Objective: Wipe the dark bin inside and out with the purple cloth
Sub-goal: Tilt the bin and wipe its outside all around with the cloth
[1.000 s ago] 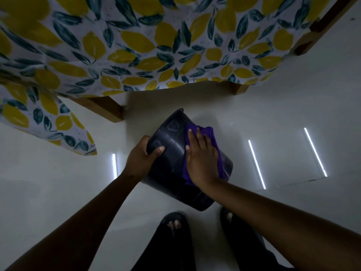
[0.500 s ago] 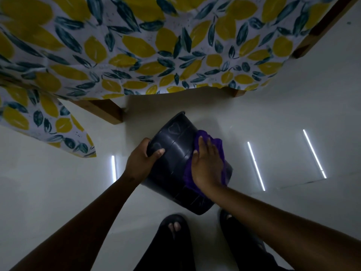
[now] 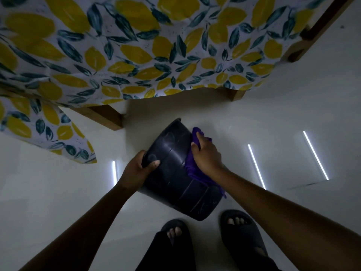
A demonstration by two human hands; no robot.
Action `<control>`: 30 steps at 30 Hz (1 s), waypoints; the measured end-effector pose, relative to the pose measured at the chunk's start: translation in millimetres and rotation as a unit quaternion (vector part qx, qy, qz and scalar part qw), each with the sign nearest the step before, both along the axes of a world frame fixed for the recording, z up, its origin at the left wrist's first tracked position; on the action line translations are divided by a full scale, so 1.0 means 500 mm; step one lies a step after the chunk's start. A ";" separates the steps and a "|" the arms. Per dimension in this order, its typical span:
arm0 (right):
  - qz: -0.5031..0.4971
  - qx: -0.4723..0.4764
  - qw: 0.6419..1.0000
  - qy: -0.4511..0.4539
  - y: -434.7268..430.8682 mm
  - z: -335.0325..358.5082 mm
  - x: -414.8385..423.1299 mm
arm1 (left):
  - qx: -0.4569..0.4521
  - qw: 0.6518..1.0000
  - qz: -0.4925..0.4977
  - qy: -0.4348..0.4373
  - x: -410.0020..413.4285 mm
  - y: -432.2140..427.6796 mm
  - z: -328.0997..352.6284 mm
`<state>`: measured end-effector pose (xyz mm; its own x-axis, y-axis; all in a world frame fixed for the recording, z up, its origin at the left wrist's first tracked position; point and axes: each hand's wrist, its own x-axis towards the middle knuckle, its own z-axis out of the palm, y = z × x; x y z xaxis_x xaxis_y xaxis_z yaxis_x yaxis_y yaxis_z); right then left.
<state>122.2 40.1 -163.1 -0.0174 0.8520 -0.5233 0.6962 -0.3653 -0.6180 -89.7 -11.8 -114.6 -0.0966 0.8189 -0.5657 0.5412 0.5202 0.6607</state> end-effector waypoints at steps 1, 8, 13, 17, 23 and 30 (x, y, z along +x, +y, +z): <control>0.004 0.023 1.000 0.000 -0.014 0.000 -0.005 | -0.017 1.000 0.004 -0.013 -0.007 -0.007 0.006; 0.042 0.067 0.996 -0.038 -0.056 -0.001 -0.017 | -0.044 0.998 -0.017 0.042 0.065 0.091 0.041; 0.055 0.111 0.992 -0.009 -0.099 0.026 -0.015 | 0.060 0.979 0.047 0.188 0.115 0.077 0.014; 0.096 0.220 0.968 -0.072 -0.086 0.048 -0.039 | 0.133 0.984 0.023 0.119 0.109 0.090 -0.002; 0.145 0.245 0.955 -0.089 -0.024 0.022 -0.023 | 0.144 0.987 0.031 0.057 0.096 0.083 -0.031; 0.024 0.166 0.981 -0.097 -0.045 -0.012 0.040 | 0.107 0.992 0.058 0.033 0.070 0.044 -0.033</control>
<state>142.2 17.7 -169.1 0.0108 0.9768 -0.2137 0.8239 -0.1298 -0.5517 -54.5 10.2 -130.8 -0.2276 0.9007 -0.3700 0.5316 0.4333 0.7278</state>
